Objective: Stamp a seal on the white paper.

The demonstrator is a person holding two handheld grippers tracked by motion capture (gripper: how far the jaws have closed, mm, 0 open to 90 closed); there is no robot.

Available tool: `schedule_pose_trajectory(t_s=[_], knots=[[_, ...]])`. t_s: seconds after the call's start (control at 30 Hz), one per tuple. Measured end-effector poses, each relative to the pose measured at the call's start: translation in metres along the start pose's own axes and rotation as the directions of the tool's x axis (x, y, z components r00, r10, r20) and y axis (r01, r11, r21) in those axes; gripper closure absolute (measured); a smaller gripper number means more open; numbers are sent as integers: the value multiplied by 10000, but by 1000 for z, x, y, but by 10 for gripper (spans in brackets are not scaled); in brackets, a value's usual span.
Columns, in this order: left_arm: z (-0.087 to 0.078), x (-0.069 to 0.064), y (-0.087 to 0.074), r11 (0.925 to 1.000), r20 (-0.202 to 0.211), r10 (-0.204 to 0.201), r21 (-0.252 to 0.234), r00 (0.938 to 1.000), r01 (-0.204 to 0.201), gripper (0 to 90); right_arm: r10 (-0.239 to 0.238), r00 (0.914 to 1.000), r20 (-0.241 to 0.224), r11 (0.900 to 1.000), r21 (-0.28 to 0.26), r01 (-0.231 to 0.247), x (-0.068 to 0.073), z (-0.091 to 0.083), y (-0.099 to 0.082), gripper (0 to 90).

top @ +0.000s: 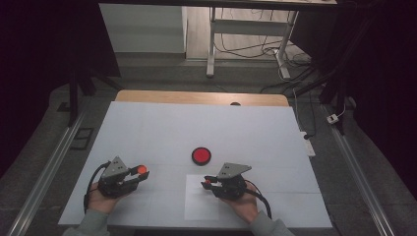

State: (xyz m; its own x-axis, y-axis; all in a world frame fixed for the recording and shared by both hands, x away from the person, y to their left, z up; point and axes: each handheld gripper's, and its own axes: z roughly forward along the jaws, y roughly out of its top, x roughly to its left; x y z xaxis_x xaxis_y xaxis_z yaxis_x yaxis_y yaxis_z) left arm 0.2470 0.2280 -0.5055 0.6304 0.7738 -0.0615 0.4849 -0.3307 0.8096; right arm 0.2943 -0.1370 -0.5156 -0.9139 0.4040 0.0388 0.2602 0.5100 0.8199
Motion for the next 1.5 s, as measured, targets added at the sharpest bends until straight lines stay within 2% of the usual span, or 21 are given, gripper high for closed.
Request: schedule_pose_trajectory(t_s=[0.7,0.87,1.23,1.5], knots=[[0,0,0,10000,-18,-13,8,10000,13,654,-304,9994,-188,9982,510,313,7,12,-3,724],[0,-1,0,10000,-9,12,20,10000,-12,654,-548,9984,-110,9949,837,555,10,16,-4,724],[-1,-1,0,10000,-32,1,6,10000,-1,654,-866,9962,107,9929,822,855,14,17,-6,727],[0,-1,0,10000,-30,-18,-4,10000,18,654,-711,9973,160,9948,737,697,14,17,-7,728]])
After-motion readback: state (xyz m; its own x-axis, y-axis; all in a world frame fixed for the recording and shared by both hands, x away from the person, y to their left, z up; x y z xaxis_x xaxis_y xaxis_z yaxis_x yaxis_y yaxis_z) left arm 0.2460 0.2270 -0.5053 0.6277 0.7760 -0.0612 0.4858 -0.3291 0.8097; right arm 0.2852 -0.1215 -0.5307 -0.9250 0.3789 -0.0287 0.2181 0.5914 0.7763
